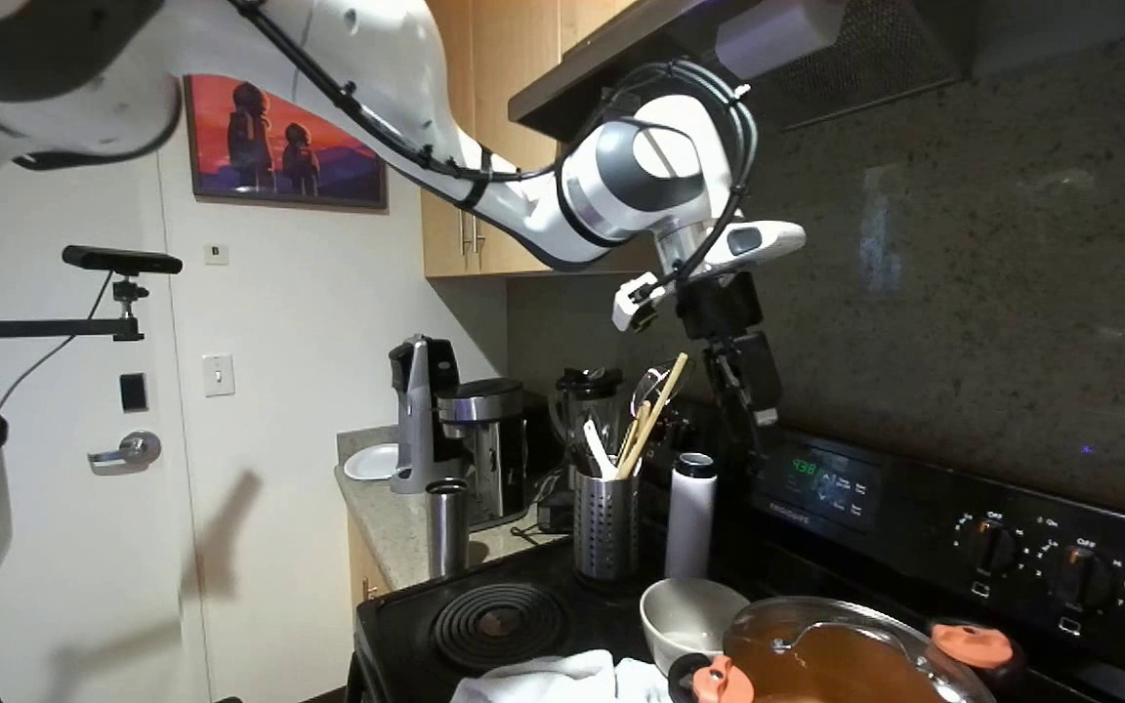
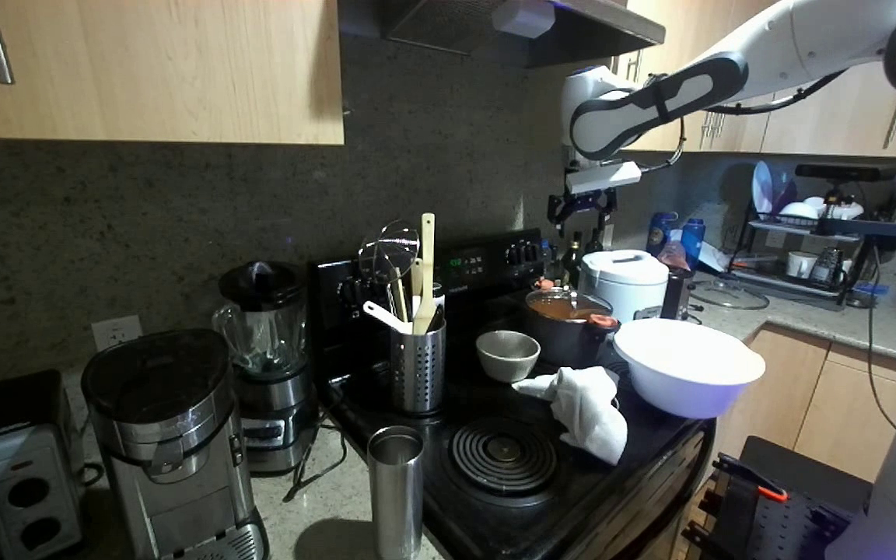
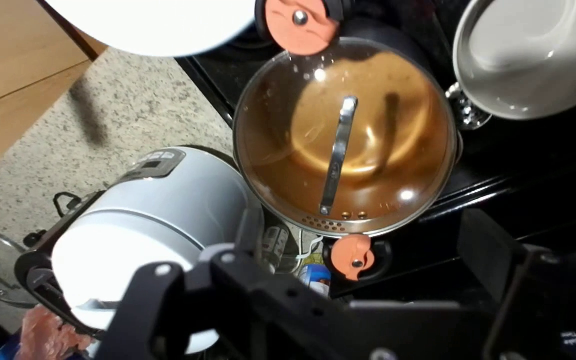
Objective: Move the pot from left to right
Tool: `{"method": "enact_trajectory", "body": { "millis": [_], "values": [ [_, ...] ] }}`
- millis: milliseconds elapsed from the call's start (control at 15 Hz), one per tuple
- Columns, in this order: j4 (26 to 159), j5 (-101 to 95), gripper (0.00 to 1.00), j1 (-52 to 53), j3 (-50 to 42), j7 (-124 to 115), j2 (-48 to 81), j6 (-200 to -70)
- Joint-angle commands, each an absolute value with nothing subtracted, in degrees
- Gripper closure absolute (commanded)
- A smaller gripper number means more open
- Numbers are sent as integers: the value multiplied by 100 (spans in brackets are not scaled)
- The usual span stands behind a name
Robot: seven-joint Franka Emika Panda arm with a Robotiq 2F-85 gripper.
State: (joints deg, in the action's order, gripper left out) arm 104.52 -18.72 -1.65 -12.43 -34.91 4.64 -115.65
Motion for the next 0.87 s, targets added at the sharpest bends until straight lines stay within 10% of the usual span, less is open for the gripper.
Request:
{"method": "enact_trajectory", "body": {
  "millis": [0, 800],
  "values": [
    [11875, -2136, 0, -192, -860, -3454, -897, -11569],
    [12945, -2062, 0, -400, -75, -3488, -1970, -11557]
  ]
}}
